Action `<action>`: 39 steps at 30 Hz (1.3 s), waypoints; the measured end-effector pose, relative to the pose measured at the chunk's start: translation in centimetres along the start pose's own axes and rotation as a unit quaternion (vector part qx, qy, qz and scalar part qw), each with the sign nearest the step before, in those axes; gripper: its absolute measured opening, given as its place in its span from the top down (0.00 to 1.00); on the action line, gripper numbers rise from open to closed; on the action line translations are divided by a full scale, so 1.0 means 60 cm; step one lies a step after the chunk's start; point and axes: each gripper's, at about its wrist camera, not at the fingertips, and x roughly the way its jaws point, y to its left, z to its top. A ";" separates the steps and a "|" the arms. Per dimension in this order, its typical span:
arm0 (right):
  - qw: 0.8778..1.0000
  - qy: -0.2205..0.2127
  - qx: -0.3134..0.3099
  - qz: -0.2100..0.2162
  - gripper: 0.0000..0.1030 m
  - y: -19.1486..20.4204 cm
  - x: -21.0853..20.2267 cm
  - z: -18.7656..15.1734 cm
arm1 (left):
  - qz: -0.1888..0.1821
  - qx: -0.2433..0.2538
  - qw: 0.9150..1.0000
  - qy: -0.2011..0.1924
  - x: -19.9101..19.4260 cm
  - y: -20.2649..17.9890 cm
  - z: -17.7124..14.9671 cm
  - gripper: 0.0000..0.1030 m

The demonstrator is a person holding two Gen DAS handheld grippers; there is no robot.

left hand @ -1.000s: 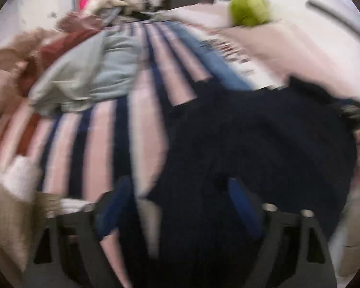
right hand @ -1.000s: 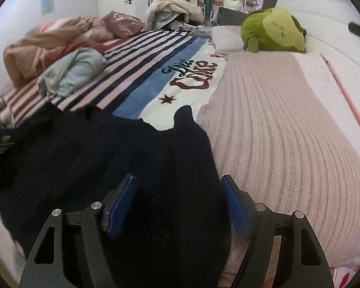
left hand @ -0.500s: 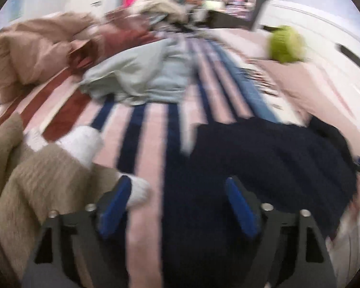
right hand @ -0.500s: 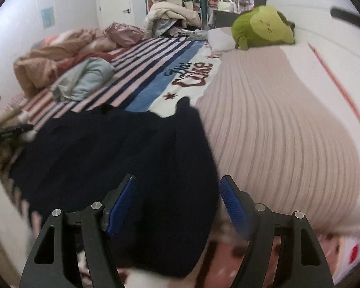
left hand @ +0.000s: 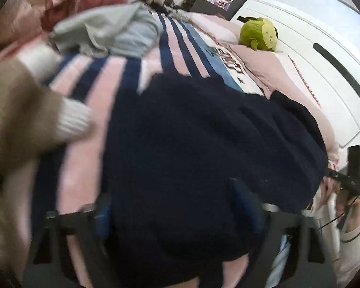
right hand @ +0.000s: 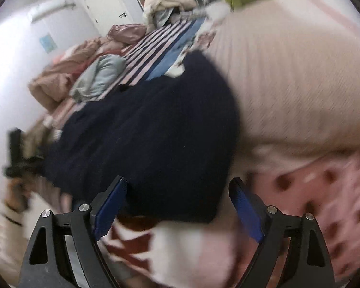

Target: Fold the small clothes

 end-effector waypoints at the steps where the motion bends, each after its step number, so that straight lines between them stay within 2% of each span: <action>1: 1.000 -0.001 0.004 0.003 0.28 0.002 0.005 -0.003 | 0.000 0.000 1.000 0.000 0.006 -0.006 -0.002 0.51; 2: 1.000 -0.007 0.006 0.002 0.35 0.004 0.010 -0.004 | 0.007 0.003 1.000 -0.007 0.007 -0.014 -0.003 0.55; 3: 1.000 -0.016 0.008 -0.003 0.38 0.006 0.009 -0.004 | 0.007 0.008 1.000 -0.013 0.003 -0.021 -0.003 0.72; 4: 1.000 -0.030 0.008 -0.004 0.48 0.010 0.004 -0.005 | 0.004 0.008 1.000 -0.018 -0.006 -0.025 -0.003 0.81; 5: 0.999 -0.041 0.005 -0.003 0.52 0.015 -0.002 -0.008 | 0.006 0.008 1.000 -0.024 -0.016 -0.027 -0.004 0.84; 7: 0.998 -0.057 -0.019 -0.003 0.65 0.033 -0.020 -0.016 | 0.003 0.018 0.999 -0.045 -0.048 -0.034 -0.013 0.88; 9: 0.998 -0.059 -0.038 -0.001 0.68 0.049 -0.034 -0.028 | -0.007 0.031 0.998 -0.054 -0.089 -0.045 -0.038 0.90; 14: 0.997 -0.030 -0.044 0.057 0.69 0.075 -0.093 -0.100 | -0.034 0.047 0.997 -0.049 -0.171 -0.052 -0.112 0.91; 17: 0.997 0.011 -0.041 0.072 0.65 0.075 -0.100 -0.134 | -0.032 0.055 0.998 -0.029 -0.180 -0.051 -0.136 0.85; 18: 0.997 0.020 -0.040 0.063 0.60 0.072 -0.099 -0.138 | -0.030 0.063 0.997 -0.023 -0.176 -0.050 -0.137 0.77; 19: 0.998 0.023 -0.044 0.049 0.56 0.067 -0.099 -0.134 | -0.024 0.071 0.997 -0.021 -0.171 -0.051 -0.133 0.61; 20: 0.998 0.019 -0.044 0.044 0.53 0.064 -0.100 -0.127 | -0.017 0.076 0.997 -0.022 -0.168 -0.050 -0.125 0.52; 21: 0.999 0.006 -0.041 0.032 0.45 0.055 -0.105 -0.112 | -0.016 0.082 0.996 -0.026 -0.163 -0.049 -0.112 0.37; 22: 0.999 -0.007 -0.039 0.027 0.40 0.048 -0.112 -0.095 | -0.020 0.085 0.996 -0.029 -0.159 -0.046 -0.102 0.33; 23: 0.999 -0.015 -0.040 0.025 0.37 0.042 -0.117 -0.080 | -0.028 0.091 0.995 -0.029 -0.151 -0.045 -0.084 0.32; 25: 0.998 -0.033 -0.052 0.000 0.21 0.036 -0.117 -0.040 | -0.023 0.097 0.995 -0.023 -0.129 -0.037 -0.051 0.27; 28: 0.996 -0.036 -0.066 -0.037 0.20 0.034 -0.087 0.023 | -0.015 0.087 0.996 -0.009 -0.091 -0.021 -0.010 0.27; 30: 0.997 -0.014 -0.056 -0.047 0.20 0.028 -0.047 0.059 | -0.020 0.069 0.997 0.002 -0.061 -0.007 0.019 0.27; 33: 0.996 0.034 -0.065 -0.056 0.21 0.022 0.006 0.082 | -0.019 0.061 0.998 0.020 -0.031 -0.002 0.039 0.27; 35: 0.994 0.043 -0.072 -0.068 0.40 0.029 0.031 0.084 | -0.002 0.058 0.998 0.026 -0.015 -0.005 0.047 0.48; 36: 0.993 0.042 -0.075 -0.082 0.71 0.033 0.037 0.084 | 0.001 0.057 0.998 0.029 -0.012 -0.007 0.050 0.74; 37: 0.991 0.038 -0.079 -0.097 0.95 0.034 0.036 0.084 | -0.003 0.052 0.998 0.030 -0.013 -0.011 0.055 0.81; 39: 0.990 0.004 -0.094 -0.109 0.95 0.049 0.020 0.086 | 0.005 0.068 0.998 0.018 -0.023 -0.028 0.063 0.83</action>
